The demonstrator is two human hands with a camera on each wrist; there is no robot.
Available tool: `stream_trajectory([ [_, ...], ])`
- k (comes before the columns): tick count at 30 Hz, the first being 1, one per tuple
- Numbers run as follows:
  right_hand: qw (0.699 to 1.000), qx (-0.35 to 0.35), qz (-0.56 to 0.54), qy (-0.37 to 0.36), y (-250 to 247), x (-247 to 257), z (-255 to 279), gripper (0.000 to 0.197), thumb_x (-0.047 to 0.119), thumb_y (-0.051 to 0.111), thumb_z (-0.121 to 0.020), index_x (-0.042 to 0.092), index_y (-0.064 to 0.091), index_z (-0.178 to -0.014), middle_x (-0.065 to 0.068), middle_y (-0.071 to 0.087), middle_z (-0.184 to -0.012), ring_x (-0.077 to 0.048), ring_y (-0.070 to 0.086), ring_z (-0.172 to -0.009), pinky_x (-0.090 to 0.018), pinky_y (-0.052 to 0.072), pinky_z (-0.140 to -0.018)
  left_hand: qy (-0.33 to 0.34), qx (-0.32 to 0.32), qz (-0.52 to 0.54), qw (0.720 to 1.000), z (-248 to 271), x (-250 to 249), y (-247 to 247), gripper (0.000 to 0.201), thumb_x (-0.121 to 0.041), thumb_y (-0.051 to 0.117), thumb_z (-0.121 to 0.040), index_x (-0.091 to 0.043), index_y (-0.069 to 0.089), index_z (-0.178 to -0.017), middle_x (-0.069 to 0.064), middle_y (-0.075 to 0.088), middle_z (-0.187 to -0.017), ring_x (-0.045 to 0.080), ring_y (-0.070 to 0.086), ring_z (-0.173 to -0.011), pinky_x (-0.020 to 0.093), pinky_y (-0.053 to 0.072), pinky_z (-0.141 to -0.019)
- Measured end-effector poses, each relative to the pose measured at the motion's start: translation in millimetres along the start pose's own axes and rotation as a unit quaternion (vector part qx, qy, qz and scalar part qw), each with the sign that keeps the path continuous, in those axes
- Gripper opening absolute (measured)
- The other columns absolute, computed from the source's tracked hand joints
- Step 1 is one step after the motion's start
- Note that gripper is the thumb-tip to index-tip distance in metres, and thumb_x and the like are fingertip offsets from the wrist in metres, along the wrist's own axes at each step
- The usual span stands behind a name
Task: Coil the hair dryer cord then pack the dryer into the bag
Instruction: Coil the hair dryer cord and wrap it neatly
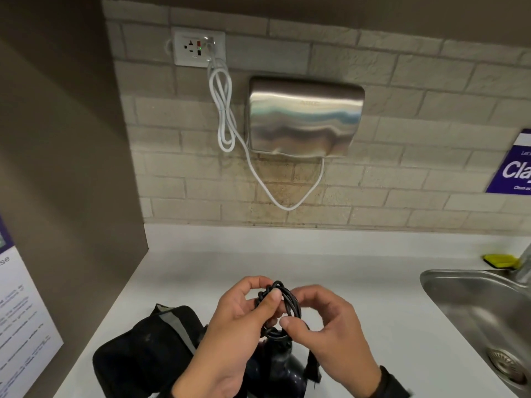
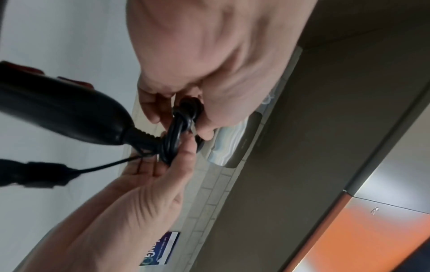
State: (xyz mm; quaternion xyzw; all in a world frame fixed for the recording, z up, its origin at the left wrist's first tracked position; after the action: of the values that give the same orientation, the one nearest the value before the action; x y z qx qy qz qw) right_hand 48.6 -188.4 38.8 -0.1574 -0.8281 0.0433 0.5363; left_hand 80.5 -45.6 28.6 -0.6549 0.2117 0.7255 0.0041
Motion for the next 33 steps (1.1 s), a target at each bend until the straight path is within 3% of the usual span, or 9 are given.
stream_trajectory([
  [3, 0.988, -0.088, 0.090, -0.093, -12, 17, 4, 0.028, 0.036, 0.081, -0.065, 0.028, 0.062, -0.084, 0.007, 0.064, -0.092, -0.016, 0.062, -0.093, -0.020, 0.045, -0.082, -0.006, -0.017, 0.028, 0.999, -3, 4, -5, 0.023, -0.024, 0.071, -0.081, -0.016, 0.069, -0.101, 0.010, 0.071, -0.073, 0.024, 0.059, -0.075, 0.037, 0.046, -0.081],
  [10, 0.902, -0.153, 0.326, -0.239, 4, 58, 18, 0.007, 0.031, 0.075, -0.073, 0.024, 0.075, -0.073, 0.009, 0.063, -0.072, -0.016, 0.054, -0.063, -0.026, 0.044, -0.050, -0.013, -0.037, 0.052, 0.998, -4, 6, -8, 0.018, -0.015, 0.068, -0.090, -0.011, 0.067, -0.107, 0.014, 0.068, -0.078, 0.021, 0.060, -0.073, 0.035, 0.048, -0.082],
  [13, 0.898, -0.131, 0.366, -0.205, 11, 58, 20, 0.009, 0.034, 0.068, -0.078, 0.026, 0.072, -0.078, 0.009, 0.062, -0.077, -0.016, 0.052, -0.063, -0.025, 0.041, -0.043, 0.003, -0.039, 0.045, 0.998, -4, 4, -8, 0.017, -0.014, 0.068, -0.089, -0.012, 0.066, -0.107, 0.012, 0.069, -0.075, 0.022, 0.059, -0.074, 0.037, 0.048, -0.084],
  [16, 0.936, -0.084, 0.328, -0.094, 13, 48, 18, 0.014, 0.043, 0.054, -0.088, 0.035, 0.063, -0.081, 0.016, 0.058, -0.083, -0.007, 0.054, -0.073, -0.020, 0.044, -0.049, 0.049, -0.040, 0.002, 0.998, -4, -3, -7, 0.014, -0.019, 0.067, -0.090, -0.018, 0.066, -0.103, 0.005, 0.070, -0.068, 0.016, 0.062, -0.072, 0.029, 0.047, -0.079],
  [19, 0.987, -0.040, 0.136, 0.076, 8, 25, 13, 0.015, 0.042, 0.055, -0.091, 0.035, 0.064, -0.081, 0.018, 0.057, -0.069, -0.004, 0.050, -0.061, -0.015, 0.037, -0.056, 0.106, -0.030, -0.066, 0.992, -3, -9, -5, 0.020, -0.037, 0.067, -0.084, -0.026, 0.065, -0.100, 0.004, 0.074, -0.070, 0.023, 0.064, -0.076, 0.033, 0.046, -0.082],
  [23, 0.968, -0.012, -0.099, 0.232, -1, 18, 9, 0.043, 0.054, 0.062, -0.084, 0.018, 0.064, -0.061, -0.006, 0.045, -0.059, -0.022, 0.035, -0.060, -0.032, 0.031, -0.059, 0.153, -0.024, -0.158, 0.975, 0, -15, -2, 0.020, -0.040, 0.065, -0.083, -0.026, 0.066, -0.097, -0.004, 0.078, -0.082, 0.013, 0.071, -0.083, 0.023, 0.050, -0.078],
  [26, 0.944, 0.046, -0.194, 0.263, 0, 24, 10, 0.040, 0.045, 0.055, -0.091, 0.016, 0.061, -0.064, -0.011, 0.060, -0.071, -0.022, 0.044, -0.064, -0.033, 0.037, -0.064, 0.164, -0.024, -0.201, 0.965, -2, -15, -1, 0.009, -0.037, 0.064, -0.088, -0.030, 0.066, -0.094, -0.011, 0.077, -0.083, 0.008, 0.069, -0.084, 0.016, 0.049, -0.072],
  [30, 0.947, 0.140, -0.196, 0.212, -3, 40, 10, 0.010, 0.015, 0.067, -0.083, 0.007, 0.062, -0.084, -0.017, 0.068, -0.080, -0.021, 0.058, -0.071, -0.028, 0.049, -0.070, 0.158, -0.018, -0.194, 0.968, -4, -15, 0, 0.017, -0.047, 0.061, -0.085, -0.032, 0.067, -0.091, -0.008, 0.078, -0.085, 0.013, 0.070, -0.086, 0.034, 0.053, -0.083],
  [33, 0.959, 0.114, -0.178, 0.190, -7, 36, 10, 0.012, -0.003, 0.067, -0.082, -0.003, 0.058, -0.090, -0.021, 0.073, -0.085, -0.023, 0.063, -0.072, -0.026, 0.052, -0.072, 0.165, -0.019, -0.189, 0.968, -5, -13, -1, 0.019, -0.053, 0.060, -0.082, -0.036, 0.066, -0.089, -0.005, 0.077, -0.087, 0.015, 0.069, -0.089, 0.034, 0.052, -0.083],
])
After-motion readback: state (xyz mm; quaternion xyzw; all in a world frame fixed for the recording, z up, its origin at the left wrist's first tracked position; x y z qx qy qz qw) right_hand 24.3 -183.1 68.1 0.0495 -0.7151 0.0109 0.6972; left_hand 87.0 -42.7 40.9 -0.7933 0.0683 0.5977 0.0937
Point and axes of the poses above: each hand's wrist, its own z-axis away from the middle knuckle, its own y-axis out of the palm, x = y × z, the point moved 8 cm from there along -z, towards the middle knuckle
